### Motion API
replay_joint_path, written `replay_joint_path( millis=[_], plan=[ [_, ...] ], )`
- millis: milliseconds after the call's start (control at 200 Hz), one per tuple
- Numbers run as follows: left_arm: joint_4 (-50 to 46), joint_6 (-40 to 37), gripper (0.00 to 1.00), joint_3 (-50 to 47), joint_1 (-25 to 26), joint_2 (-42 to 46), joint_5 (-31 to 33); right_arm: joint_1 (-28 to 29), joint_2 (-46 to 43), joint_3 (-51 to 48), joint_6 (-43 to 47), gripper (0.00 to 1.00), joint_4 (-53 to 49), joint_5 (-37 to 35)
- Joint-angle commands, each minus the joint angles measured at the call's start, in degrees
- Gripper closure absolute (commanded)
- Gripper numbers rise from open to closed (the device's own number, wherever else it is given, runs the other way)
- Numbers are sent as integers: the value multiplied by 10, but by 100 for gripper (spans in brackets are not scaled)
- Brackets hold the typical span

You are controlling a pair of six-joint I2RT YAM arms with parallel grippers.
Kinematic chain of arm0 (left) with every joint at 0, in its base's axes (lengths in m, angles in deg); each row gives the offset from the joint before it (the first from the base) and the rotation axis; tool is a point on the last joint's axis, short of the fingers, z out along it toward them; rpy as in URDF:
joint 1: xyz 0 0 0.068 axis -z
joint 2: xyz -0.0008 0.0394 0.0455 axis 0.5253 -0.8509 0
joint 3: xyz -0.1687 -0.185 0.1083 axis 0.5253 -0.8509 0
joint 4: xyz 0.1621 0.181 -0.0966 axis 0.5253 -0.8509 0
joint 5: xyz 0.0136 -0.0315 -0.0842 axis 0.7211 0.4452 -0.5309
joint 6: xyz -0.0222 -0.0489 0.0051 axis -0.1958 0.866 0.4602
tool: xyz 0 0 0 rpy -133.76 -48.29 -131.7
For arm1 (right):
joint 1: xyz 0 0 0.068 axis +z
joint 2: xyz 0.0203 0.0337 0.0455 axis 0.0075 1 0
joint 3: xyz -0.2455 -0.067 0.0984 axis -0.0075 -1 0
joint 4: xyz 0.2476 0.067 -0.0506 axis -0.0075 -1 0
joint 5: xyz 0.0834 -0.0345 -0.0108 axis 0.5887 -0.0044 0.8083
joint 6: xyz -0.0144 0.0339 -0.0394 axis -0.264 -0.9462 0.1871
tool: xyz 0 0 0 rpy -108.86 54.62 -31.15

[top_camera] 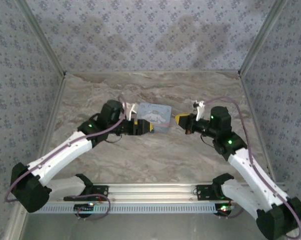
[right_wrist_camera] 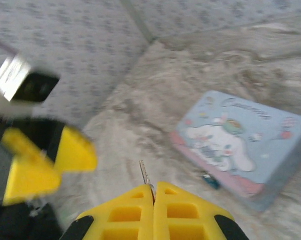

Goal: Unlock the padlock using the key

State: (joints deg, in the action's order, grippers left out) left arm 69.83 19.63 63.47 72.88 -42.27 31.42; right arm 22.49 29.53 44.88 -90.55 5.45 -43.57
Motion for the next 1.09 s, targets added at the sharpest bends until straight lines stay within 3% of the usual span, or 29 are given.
replay_joint_path(
  millis=[0,20,145,330,630,1089],
  plan=[
    [80,44,16,-43,26,-12,101,-7,62,37,45,100,28,-101],
    [87,44,9,-50,31,-15,113,-8,77,43,48,100,33,-109],
    [145,49,2,-94,40,-41,173,-12,174,93,60,100,49,-139],
    [286,37,2,-152,40,-89,213,0,309,185,87,100,31,-192],
    [379,7,2,-142,39,-187,215,-4,498,342,110,100,-14,-226],
    [510,-33,2,-138,40,-298,235,10,599,406,135,100,-52,-233]
  ],
)
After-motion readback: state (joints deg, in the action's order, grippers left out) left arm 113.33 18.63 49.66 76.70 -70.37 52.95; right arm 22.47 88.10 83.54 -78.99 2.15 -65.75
